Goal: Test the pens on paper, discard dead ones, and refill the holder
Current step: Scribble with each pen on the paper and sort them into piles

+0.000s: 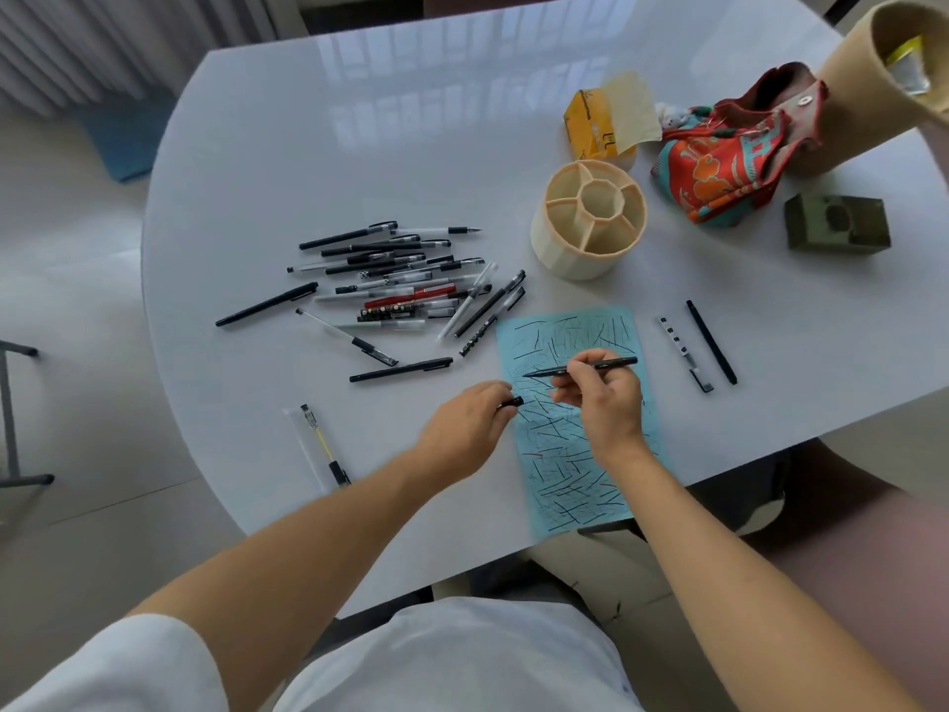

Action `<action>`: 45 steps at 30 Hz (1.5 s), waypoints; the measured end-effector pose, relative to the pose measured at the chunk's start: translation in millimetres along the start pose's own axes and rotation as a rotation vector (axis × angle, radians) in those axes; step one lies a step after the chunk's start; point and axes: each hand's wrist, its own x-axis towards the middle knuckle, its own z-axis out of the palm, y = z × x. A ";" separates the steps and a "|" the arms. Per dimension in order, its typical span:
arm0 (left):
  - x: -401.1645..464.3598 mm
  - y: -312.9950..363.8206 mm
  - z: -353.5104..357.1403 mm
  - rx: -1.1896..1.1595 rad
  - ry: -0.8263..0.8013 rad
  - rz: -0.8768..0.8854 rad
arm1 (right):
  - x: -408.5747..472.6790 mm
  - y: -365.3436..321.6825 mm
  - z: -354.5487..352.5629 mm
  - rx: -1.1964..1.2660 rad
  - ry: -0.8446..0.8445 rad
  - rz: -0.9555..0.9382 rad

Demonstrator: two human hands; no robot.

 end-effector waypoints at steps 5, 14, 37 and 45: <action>-7.8 -12.8 -19.7 0.013 -0.011 -0.019 | -22.5 -6.6 15.2 0.037 -0.056 0.012; -15.6 -14.3 -48.8 0.047 -0.028 0.079 | -39.0 2.4 44.9 -0.012 -0.177 0.063; -21.0 -2.4 29.5 0.402 -0.103 0.018 | 102.3 8.7 -116.1 -1.248 -0.079 -0.104; -18.2 4.3 27.0 0.363 -0.118 -0.061 | 92.8 -11.8 -47.1 -1.092 -0.144 -0.476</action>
